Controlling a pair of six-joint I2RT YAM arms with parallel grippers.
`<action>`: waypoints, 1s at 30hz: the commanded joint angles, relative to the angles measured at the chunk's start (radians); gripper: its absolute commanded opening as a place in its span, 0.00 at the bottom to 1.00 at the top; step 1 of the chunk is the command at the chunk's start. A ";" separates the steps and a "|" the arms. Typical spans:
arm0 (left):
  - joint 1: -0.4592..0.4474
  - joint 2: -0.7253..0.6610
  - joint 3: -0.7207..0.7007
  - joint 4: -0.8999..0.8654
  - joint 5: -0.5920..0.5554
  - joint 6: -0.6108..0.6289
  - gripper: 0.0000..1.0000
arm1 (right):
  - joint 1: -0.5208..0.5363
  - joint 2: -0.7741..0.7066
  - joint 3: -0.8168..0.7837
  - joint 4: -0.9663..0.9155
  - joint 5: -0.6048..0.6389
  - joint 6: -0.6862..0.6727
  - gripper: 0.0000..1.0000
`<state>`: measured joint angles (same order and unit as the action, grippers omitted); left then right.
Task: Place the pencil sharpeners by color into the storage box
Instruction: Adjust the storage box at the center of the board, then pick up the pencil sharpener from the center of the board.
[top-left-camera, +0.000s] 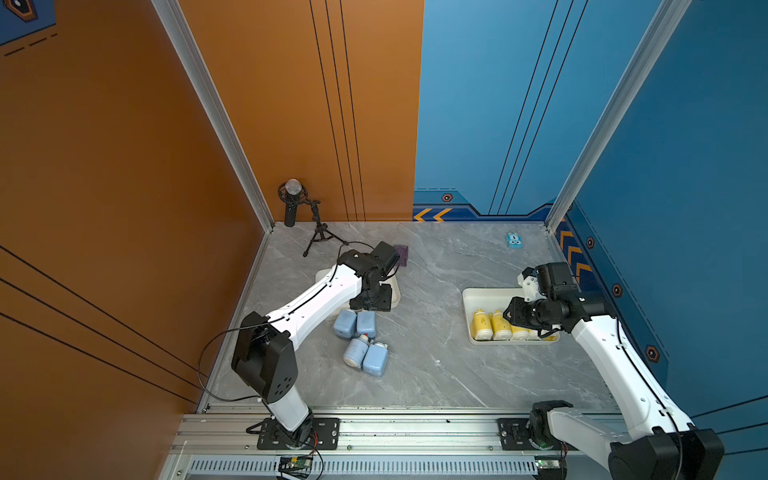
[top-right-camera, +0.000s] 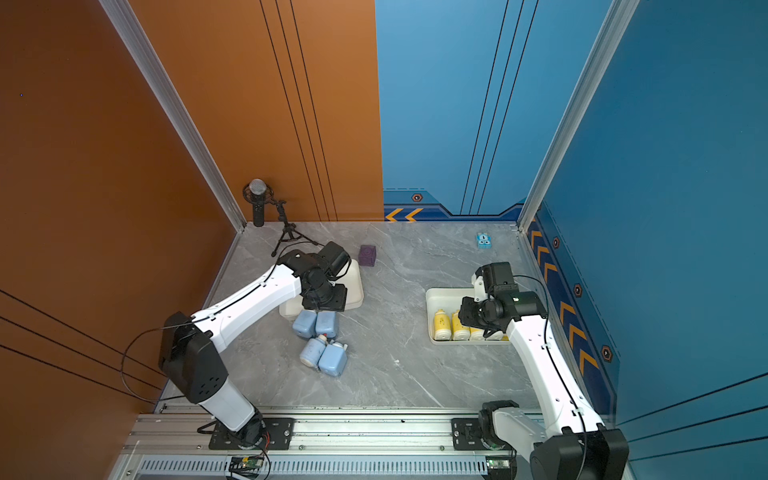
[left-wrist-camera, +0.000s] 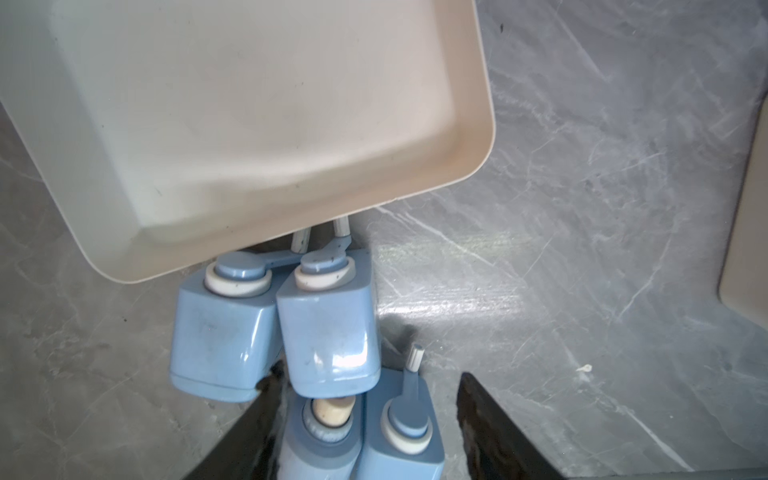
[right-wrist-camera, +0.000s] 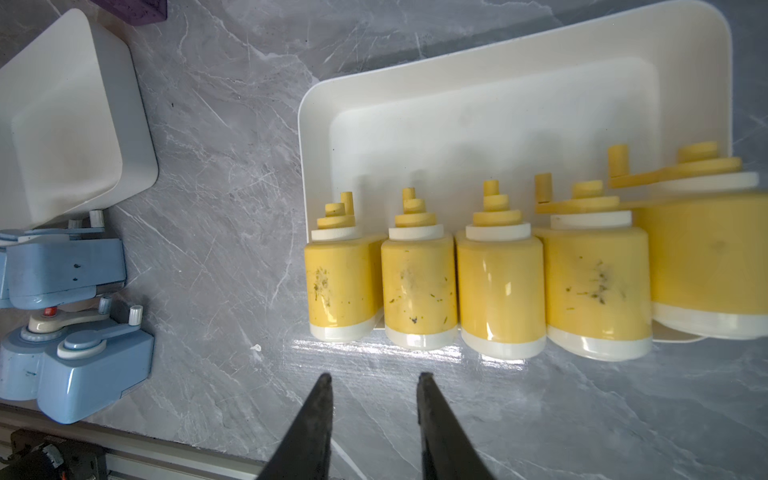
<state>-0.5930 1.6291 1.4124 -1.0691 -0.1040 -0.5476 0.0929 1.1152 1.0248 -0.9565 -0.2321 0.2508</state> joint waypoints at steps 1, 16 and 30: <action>0.026 -0.034 -0.071 -0.018 0.026 -0.003 0.69 | 0.008 0.025 0.036 0.002 0.020 -0.024 0.36; 0.048 0.049 -0.084 0.002 0.072 -0.012 0.70 | 0.014 0.070 0.053 0.009 0.020 -0.037 0.36; 0.058 0.124 -0.093 0.046 0.098 -0.027 0.65 | 0.016 0.066 0.056 0.006 0.020 -0.041 0.36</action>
<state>-0.5430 1.7401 1.3273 -1.0290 -0.0311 -0.5606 0.1040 1.1767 1.0466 -0.9565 -0.2317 0.2325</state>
